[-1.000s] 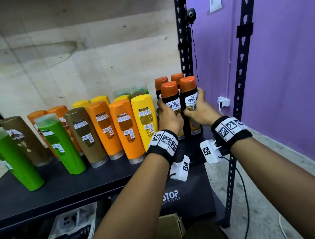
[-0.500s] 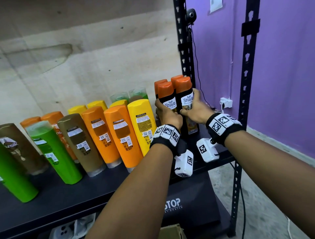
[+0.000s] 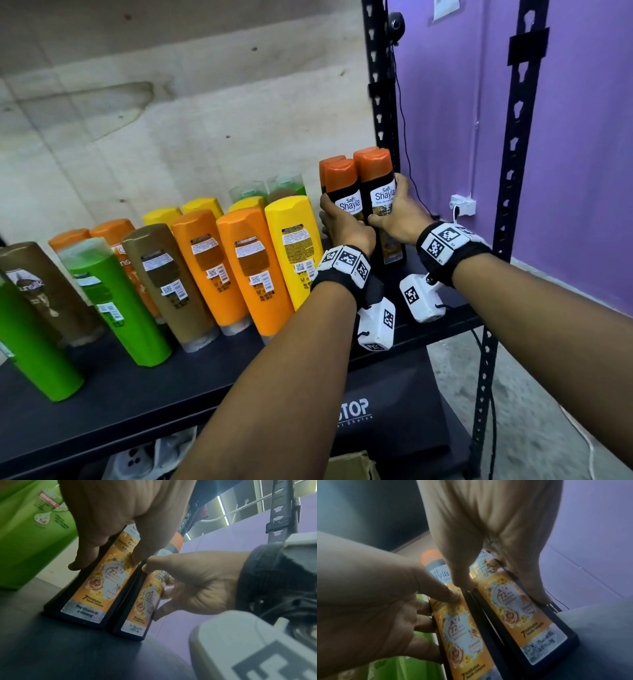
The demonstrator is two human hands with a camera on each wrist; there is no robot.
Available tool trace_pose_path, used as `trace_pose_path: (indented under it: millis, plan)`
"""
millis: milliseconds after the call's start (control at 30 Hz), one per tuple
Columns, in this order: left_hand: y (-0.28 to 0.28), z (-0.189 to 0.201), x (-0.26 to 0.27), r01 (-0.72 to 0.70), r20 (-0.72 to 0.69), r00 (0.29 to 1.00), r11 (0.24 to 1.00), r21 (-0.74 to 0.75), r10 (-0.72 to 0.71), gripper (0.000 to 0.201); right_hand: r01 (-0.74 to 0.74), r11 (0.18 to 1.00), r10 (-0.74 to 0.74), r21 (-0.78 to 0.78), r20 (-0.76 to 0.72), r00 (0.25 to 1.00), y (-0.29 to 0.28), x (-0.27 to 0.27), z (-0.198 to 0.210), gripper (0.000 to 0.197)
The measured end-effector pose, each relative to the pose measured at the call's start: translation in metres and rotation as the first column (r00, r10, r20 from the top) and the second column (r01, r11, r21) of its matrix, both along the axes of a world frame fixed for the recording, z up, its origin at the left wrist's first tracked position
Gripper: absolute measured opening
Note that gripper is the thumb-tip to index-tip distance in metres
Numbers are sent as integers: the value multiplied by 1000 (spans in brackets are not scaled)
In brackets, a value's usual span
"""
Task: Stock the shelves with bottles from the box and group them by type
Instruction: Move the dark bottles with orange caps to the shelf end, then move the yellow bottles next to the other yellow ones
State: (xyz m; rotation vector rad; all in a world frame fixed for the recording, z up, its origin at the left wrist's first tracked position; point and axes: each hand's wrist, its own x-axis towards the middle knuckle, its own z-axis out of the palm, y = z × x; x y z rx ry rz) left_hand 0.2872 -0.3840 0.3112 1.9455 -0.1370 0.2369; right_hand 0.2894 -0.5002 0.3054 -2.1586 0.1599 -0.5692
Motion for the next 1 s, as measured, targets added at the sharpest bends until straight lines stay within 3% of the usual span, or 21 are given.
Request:
trace_pose_path:
  millis: [367,667,900,1000]
  plan:
    - [0,-5,1,12,18,1000,1000,10,-12,92,10,1000,-10,3,21,1000,-1,3,-3,94]
    - [-1,-12,1,2,19,1000,996,-92,0,85,12,999,-13,45,8,1000,2,-1,-8,91]
    - [8,-34,-11,77,-247,967,995,57,-61,90,58,995,-76,-80,-245,966,3,-30,-22,90]
    - [16,-41,-21,118,-297,953,980,162,-65,97,42,987,-89,-153,-317,944,5,-46,-21,83]
